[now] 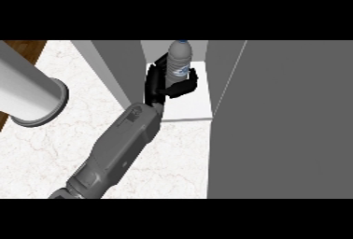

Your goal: Pick up the bottled water, place it into the cabinet and close the cabinet

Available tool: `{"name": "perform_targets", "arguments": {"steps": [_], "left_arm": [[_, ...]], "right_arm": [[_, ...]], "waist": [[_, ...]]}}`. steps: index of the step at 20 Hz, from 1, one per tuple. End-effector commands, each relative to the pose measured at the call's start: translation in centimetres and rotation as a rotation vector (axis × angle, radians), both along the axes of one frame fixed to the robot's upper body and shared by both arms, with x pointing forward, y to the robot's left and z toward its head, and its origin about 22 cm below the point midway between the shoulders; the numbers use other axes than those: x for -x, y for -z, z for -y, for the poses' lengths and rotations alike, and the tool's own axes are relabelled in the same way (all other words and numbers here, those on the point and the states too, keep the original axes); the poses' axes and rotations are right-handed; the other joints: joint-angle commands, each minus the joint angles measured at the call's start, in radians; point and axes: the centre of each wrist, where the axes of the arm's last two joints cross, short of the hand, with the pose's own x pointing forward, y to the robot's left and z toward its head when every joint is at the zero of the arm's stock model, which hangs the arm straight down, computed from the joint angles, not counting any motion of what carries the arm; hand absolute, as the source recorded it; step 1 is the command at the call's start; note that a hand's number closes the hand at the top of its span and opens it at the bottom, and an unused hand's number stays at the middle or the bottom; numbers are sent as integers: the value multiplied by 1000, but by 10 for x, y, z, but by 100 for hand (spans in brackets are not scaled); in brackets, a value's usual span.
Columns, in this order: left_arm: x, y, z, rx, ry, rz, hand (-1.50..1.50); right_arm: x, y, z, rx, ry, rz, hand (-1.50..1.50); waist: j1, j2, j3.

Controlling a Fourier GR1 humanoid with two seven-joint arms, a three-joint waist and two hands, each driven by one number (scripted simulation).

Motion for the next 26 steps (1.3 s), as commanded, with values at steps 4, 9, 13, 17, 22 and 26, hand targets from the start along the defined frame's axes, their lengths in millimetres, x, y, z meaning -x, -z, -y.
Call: {"name": "perform_targets", "arguments": {"steps": [4,9,13,17,22,26], "left_arm": [[-20,14,-13,-238,-87,-5,150],[-29,19,-33,-249,-201,-85,150],[-31,19,-36,-177,-256,-51,150],[-39,14,-55,-277,-269,-41,150],[-42,9,-52,-373,-317,52,-150],[-45,3,-53,-419,-340,69,-150]], "right_arm": [[-2,-6,0,-67,-27,27,-150],[3,-9,3,-69,-43,30,-150],[1,-15,4,-56,-35,39,-150],[3,-15,1,-68,-27,48,-150],[1,-13,6,-48,-86,58,-150],[1,-9,6,-60,-79,52,-150]], "waist": [[-27,13,0],[-26,13,-1],[-36,23,-2],[-40,21,-2],[-59,28,-1],[-61,29,-1]]}}
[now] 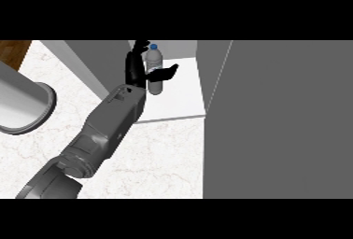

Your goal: Pick up the bottled water, place it into the cabinet and close the cabinet

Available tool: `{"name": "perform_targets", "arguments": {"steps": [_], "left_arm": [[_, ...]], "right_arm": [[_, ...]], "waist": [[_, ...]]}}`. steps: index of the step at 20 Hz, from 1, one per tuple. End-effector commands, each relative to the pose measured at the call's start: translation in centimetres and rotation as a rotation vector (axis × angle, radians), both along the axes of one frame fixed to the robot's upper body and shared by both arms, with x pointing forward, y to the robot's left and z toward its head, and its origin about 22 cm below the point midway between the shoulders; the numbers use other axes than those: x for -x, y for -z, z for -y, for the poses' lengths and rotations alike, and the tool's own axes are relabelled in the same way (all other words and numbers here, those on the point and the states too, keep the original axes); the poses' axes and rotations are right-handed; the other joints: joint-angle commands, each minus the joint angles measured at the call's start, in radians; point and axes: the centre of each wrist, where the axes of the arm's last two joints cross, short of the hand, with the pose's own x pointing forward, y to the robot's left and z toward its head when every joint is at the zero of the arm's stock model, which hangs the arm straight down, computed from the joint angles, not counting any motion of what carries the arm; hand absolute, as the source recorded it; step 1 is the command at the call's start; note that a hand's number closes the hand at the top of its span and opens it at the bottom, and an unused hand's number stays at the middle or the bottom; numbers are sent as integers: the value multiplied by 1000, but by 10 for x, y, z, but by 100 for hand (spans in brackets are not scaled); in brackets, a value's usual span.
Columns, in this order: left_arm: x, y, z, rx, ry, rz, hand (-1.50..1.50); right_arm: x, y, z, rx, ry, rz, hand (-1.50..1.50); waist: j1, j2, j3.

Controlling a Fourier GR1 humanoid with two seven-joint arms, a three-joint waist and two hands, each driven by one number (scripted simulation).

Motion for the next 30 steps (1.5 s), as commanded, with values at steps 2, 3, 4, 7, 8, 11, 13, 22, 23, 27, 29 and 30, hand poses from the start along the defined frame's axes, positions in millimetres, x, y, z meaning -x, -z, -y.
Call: {"name": "perform_targets", "arguments": {"steps": [2,3,4,7,8,11,13,22,23,27,29,30], "left_arm": [[-8,-10,-13,-33,-32,24,-150],[-7,-14,2,-1,6,11,-150],[-8,-16,3,27,22,21,-150],[-9,-27,14,79,156,68,-150],[-11,-32,14,128,160,95,-150],[-10,-35,22,203,214,160,-150],[-11,-44,32,255,269,194,-150],[-1,-23,32,302,350,174,-150],[-1,-25,34,328,366,167,-150],[7,-21,37,329,369,198,-150],[19,6,25,356,410,164,-150],[19,-10,38,376,401,146,-150]], "right_arm": [[0,-4,1,-41,-23,12,-150],[3,-5,-2,-54,-44,10,-150],[-2,-9,2,-23,-23,17,-150],[0,-4,5,-46,-20,-3,-150],[0,-7,1,-34,-30,5,-150],[2,-13,-2,-52,-43,18,-150],[2,-23,-2,-47,-44,17,-150],[4,-18,-4,-55,-17,-23,-150],[8,-18,-14,-56,-9,-20,-150],[2,-28,-13,-61,-42,-20,-150],[4,-14,-9,-75,13,-27,-150],[3,-6,-7,-63,-24,-32,-150]], "waist": [[-7,5,0],[-9,0,0],[1,7,-1],[13,-4,0],[8,-2,-1],[12,-6,-1],[29,-8,-1],[70,-31,1],[71,-36,1],[71,-34,0],[102,-43,1],[81,-44,1]]}}
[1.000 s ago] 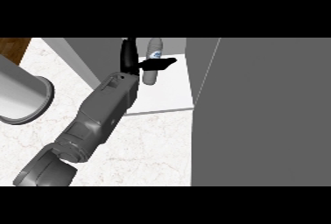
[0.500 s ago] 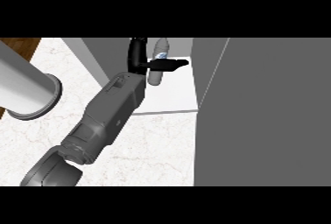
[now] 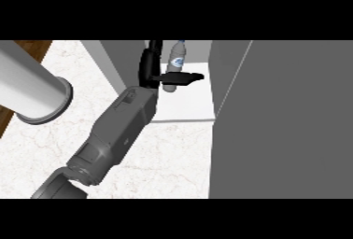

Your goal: Pick up the bottled water, place it into the cabinet and close the cabinet

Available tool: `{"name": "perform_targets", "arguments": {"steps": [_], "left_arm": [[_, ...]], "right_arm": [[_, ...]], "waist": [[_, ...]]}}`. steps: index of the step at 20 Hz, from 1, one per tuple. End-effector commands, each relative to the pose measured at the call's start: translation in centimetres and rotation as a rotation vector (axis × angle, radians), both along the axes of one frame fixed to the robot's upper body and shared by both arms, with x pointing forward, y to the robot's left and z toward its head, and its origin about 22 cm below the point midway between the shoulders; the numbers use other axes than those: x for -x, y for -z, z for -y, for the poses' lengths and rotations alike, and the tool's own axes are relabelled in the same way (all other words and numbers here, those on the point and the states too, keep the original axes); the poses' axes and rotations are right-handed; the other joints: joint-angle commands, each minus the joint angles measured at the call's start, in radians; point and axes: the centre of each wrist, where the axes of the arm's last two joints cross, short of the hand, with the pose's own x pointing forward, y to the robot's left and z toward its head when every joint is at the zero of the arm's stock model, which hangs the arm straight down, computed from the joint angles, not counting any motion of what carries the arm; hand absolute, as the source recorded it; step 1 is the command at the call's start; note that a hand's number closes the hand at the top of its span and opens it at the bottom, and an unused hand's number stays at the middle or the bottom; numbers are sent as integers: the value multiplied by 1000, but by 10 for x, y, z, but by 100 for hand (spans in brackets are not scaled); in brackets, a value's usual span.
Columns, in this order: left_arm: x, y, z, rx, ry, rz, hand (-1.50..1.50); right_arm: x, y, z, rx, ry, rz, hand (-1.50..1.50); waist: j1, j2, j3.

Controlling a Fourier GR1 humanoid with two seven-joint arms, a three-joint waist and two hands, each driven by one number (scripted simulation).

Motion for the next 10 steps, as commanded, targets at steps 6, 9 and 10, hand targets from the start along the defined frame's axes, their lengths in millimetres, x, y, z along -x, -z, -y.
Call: {"name": "perform_targets", "arguments": {"steps": [6,9,10], "left_arm": [[41,24,9,137,207,-2,-150],[61,41,6,210,269,-15,-150],[67,22,18,227,287,9,-150]], "right_arm": [[0,-28,-15,-27,36,34,-150],[0,-24,-1,-5,41,24,-150],[-3,-15,-7,-11,30,24,-150]], "waist": [[19,-5,-1],[27,-3,0],[35,-10,0]]}}
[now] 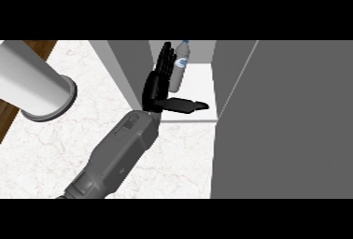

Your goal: Pick up the bottled water, place it into the cabinet and close the cabinet

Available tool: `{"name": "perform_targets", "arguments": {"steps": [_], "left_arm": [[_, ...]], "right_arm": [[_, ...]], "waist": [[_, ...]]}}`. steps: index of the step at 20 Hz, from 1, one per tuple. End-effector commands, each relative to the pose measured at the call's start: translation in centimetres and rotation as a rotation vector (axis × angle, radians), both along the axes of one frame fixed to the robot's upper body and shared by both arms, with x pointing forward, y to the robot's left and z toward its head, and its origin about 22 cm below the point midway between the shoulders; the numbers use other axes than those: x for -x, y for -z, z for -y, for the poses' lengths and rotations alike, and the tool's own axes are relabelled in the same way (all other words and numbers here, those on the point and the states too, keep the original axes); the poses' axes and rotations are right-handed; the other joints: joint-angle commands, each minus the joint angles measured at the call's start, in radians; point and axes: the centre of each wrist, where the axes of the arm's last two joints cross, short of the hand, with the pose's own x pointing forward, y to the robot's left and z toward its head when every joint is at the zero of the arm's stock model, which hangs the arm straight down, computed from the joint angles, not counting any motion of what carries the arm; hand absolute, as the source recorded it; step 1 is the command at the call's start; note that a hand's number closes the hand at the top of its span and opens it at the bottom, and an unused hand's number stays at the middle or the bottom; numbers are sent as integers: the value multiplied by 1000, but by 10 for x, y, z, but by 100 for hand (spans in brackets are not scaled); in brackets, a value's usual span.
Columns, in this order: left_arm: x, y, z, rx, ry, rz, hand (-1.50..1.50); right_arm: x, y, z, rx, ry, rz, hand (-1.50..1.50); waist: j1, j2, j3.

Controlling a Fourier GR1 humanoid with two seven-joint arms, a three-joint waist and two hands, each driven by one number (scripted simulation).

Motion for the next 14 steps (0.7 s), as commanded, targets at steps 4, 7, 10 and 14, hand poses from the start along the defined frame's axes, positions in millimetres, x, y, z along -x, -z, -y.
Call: {"name": "perform_targets", "arguments": {"steps": [4,7,10,14], "left_arm": [[51,17,5,85,101,26,-150],[77,16,-3,126,150,17,-150],[77,-11,-25,111,152,48,-150],[113,11,-28,125,174,-31,150]], "right_arm": [[7,-34,-10,9,9,32,-150],[7,-22,-2,30,17,22,-150],[9,-29,-6,74,-69,43,-150],[7,-34,-9,134,-196,30,150]], "waist": [[9,0,0],[11,-2,0],[7,-5,1],[9,-2,0]]}}
